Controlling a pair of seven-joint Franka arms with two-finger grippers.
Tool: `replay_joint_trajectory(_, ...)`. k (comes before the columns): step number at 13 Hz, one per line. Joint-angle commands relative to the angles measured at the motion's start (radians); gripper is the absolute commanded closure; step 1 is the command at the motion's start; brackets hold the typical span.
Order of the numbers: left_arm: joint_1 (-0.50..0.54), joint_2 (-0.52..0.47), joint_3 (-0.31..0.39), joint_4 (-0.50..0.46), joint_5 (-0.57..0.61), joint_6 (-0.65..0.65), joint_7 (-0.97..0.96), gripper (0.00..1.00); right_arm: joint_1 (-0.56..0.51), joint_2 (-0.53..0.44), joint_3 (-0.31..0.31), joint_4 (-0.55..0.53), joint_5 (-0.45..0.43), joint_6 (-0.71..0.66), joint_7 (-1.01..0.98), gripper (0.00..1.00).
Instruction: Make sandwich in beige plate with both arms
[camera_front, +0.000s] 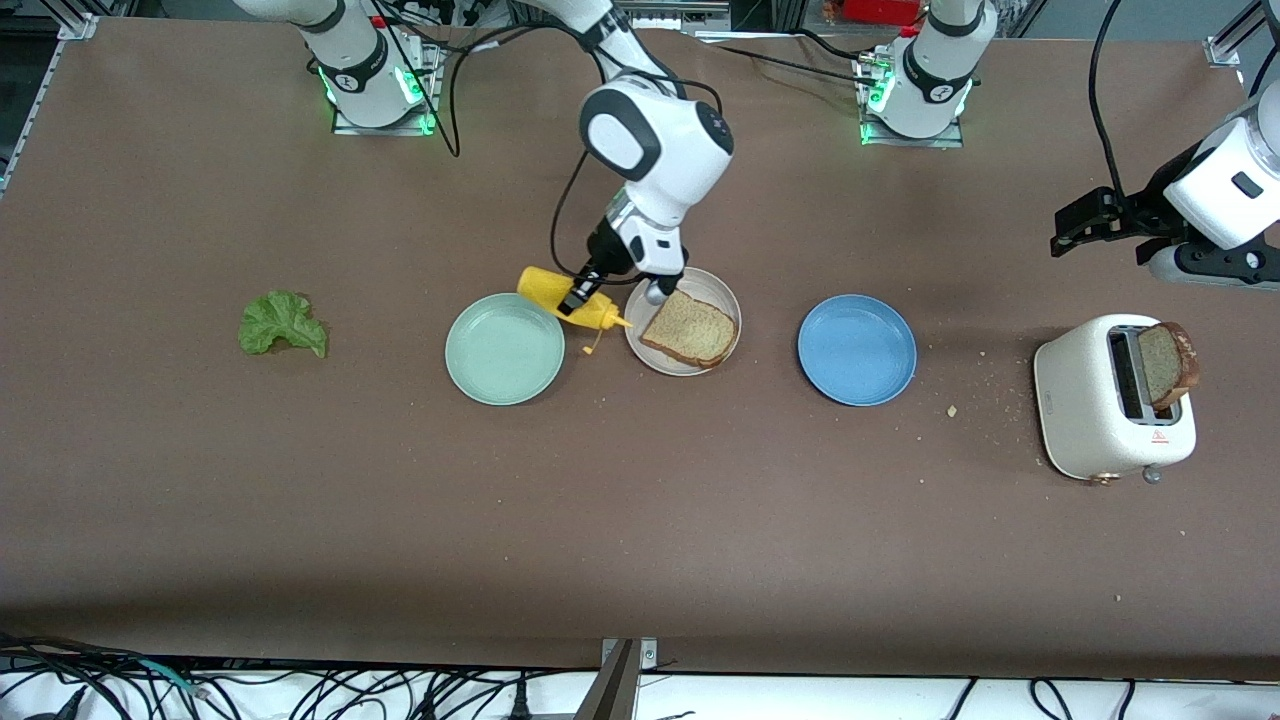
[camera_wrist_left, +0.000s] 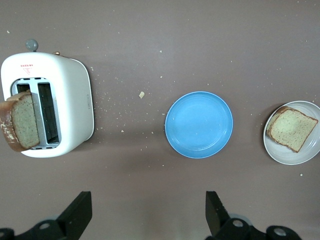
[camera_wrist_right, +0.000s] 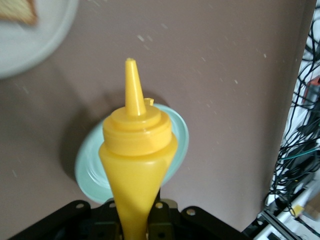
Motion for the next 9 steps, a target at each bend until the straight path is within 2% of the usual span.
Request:
replay_joint_trajectory(1,0.006,-0.012,0.0,-0.003,-0.022,-0.01,0.008,0.0,-0.009,-0.197,-0.074,-0.152,0.057,0.011,-0.16,1.0)
replay_joint_trajectory(3,0.006,-0.012,0.0,-0.003,-0.022,-0.01,0.008,0.0,-0.02,-0.297,-0.164,-0.225,0.161,0.047,-0.283,1.0)
replay_joint_trajectory(4,0.006,-0.012,0.0,-0.003,-0.022,-0.01,0.006,0.0,-0.021,-0.338,-0.228,-0.254,0.231,0.052,-0.341,1.0)
replay_joint_trajectory(7,0.008,-0.012,0.0,-0.003,-0.022,-0.01,0.008,0.0,-0.021,-0.418,-0.428,-0.34,0.526,0.075,-0.648,1.0)
replay_joint_trajectory(9,0.006,-0.012,0.0,-0.003,-0.022,-0.01,0.006,0.0,-0.023,-0.434,-0.528,-0.402,0.701,0.08,-0.865,1.0)
